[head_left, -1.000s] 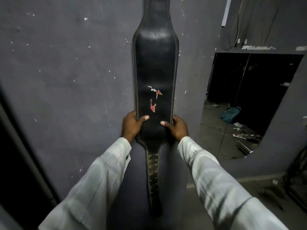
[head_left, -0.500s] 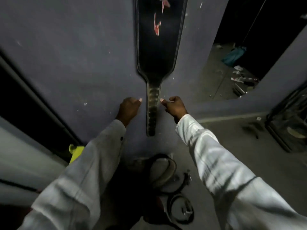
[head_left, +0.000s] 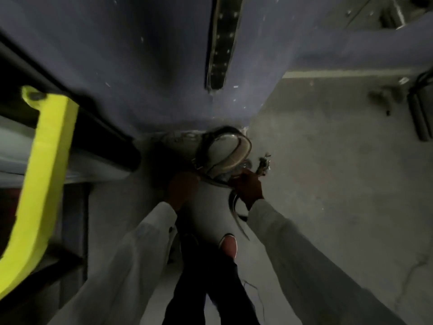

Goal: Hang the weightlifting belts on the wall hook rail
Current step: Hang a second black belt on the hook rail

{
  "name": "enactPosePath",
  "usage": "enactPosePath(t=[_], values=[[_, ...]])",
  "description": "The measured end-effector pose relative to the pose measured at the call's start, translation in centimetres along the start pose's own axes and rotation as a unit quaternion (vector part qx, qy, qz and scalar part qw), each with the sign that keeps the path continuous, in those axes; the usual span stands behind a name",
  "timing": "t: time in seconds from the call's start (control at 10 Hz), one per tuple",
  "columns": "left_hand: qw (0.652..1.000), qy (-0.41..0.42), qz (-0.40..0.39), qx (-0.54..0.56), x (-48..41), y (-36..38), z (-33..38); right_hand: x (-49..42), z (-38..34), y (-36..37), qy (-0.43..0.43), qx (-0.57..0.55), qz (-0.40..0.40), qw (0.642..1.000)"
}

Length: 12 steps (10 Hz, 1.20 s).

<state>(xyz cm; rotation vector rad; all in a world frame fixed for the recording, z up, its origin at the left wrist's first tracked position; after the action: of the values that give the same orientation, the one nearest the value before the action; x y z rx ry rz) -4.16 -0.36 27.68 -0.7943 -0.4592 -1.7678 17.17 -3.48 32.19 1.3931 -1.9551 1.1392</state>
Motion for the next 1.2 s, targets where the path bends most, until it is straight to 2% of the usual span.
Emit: enactPosePath(t=[0.1, 0.2, 0.3, 0.4, 0.5, 0.6, 0.7, 0.8, 0.9, 1.0, 1.1, 1.2], values=[[0.999, -0.032, 0.016, 0.006, -4.9, 1.7, -6.8, -6.7, 7.8, 3.2, 0.059, 0.03, -0.036, 0.997], [0.998, -0.032, -0.014, -0.056, -9.8, 3.5, -11.5, -14.7, 14.2, 6.3, 0.08, 0.091, -0.038, 0.992], [0.997, -0.037, -0.023, -0.059, -15.0, 4.7, -16.4, -22.7, 18.7, 10.1, 0.052, 0.209, -0.049, 0.975], [0.952, 0.062, -0.031, -0.298, -22.3, 5.4, -19.7, -29.5, 21.3, 12.5, 0.026, 0.305, -0.015, 0.952], [0.898, 0.13, -0.028, -0.419, -28.7, 6.2, -22.4, -36.5, 24.2, 14.5, 0.011, 0.375, -0.005, 0.927], [0.855, 0.195, -0.019, -0.481, -32.3, 7.6, -23.6, -40.9, 26.7, 16.2, 0.0, 0.394, -0.009, 0.919], [0.823, 0.211, -0.021, -0.528, -33.3, 8.9, -23.4, -42.0, 26.9, 16.6, 0.001, 0.393, 0.006, 0.92], [0.775, 0.222, -0.056, -0.589, -32.8, 10.8, -23.0, -40.1, 24.7, 15.9, -0.052, 0.42, 0.011, 0.906], [0.762, 0.294, -0.043, -0.575, -30.1, 12.2, -18.5, -36.0, 19.7, 14.1, -0.139, 0.384, 0.015, 0.913], [0.785, 0.299, -0.036, -0.542, -27.2, 11.5, -12.8, -31.3, 14.5, 10.8, -0.166, 0.31, -0.002, 0.936], [0.819, 0.305, -0.061, -0.481, -23.0, 11.1, -6.8, -24.8, 8.8, 4.3, -0.226, 0.217, 0.105, 0.944], [0.876, 0.264, -0.088, -0.393, -19.9, 10.5, -3.7, -21.5, 8.2, -1.1, -0.112, 0.087, 0.196, 0.97]])
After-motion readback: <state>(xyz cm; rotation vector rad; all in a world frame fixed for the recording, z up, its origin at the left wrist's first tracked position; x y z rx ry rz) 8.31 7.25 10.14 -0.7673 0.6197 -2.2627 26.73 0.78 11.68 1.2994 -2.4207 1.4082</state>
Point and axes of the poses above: each hand's wrist, its own x-axis away from the middle knuckle, its own y-axis out of the palm, z = x × y, the point moved 9 cm from there along -x, towards the middle knuckle, and after that the axes turned 10 degrees about y, right-handed, at the moved point
